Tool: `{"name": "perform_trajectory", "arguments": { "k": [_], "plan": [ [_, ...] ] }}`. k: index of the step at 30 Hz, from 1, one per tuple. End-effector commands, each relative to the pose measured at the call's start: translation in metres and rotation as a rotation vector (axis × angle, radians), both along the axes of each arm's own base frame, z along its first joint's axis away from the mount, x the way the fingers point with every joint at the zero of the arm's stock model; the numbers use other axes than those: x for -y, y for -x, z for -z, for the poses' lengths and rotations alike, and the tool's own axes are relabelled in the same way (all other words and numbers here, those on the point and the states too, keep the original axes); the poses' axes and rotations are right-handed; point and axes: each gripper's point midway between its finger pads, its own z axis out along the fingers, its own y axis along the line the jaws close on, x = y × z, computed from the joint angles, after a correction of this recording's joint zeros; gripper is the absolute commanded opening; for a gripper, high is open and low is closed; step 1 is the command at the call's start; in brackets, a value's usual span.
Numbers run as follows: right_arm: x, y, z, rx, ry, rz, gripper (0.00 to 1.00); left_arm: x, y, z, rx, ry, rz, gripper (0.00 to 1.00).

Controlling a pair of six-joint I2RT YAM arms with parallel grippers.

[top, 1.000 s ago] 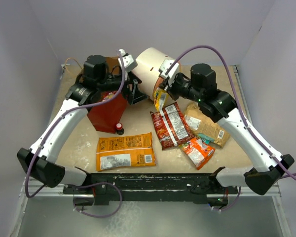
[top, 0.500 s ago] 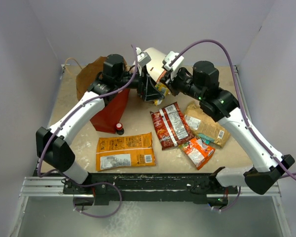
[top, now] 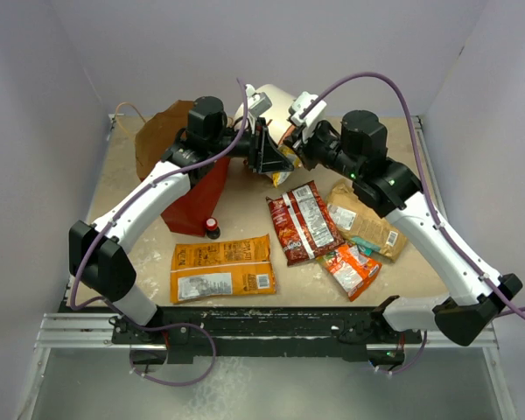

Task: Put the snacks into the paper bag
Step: Place the snack in the paper bag.

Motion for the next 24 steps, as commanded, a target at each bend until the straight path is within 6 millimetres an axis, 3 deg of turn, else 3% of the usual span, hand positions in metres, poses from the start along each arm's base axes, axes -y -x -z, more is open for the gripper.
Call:
{"name": "perform_trajectory", "arguments": {
  "k": [1,4,11,16,21,24],
  "plan": [
    [0.009,0.002,-0.023,0.064,-0.048,0.02,0.0,-0.001,0.01,-0.027,0.072,0.056,0.036,0.31],
    [0.008,0.006,-0.023,0.065,-0.038,-0.002,0.04,-0.002,0.012,-0.029,0.087,0.054,0.035,0.31],
    [0.012,0.016,-0.032,0.08,-0.033,-0.042,0.35,-0.013,0.002,-0.034,0.148,0.014,-0.047,0.31],
    [0.012,0.038,-0.041,0.078,-0.052,-0.146,0.45,-0.033,-0.01,-0.044,0.211,-0.027,-0.148,0.31],
    [0.034,0.048,-0.046,0.089,-0.059,-0.147,0.55,-0.056,-0.008,-0.059,0.334,-0.109,-0.225,0.31],
    [0.048,0.049,-0.043,0.103,-0.057,-0.123,0.57,-0.081,-0.015,-0.067,0.432,-0.192,-0.341,0.3]
  ]
}}
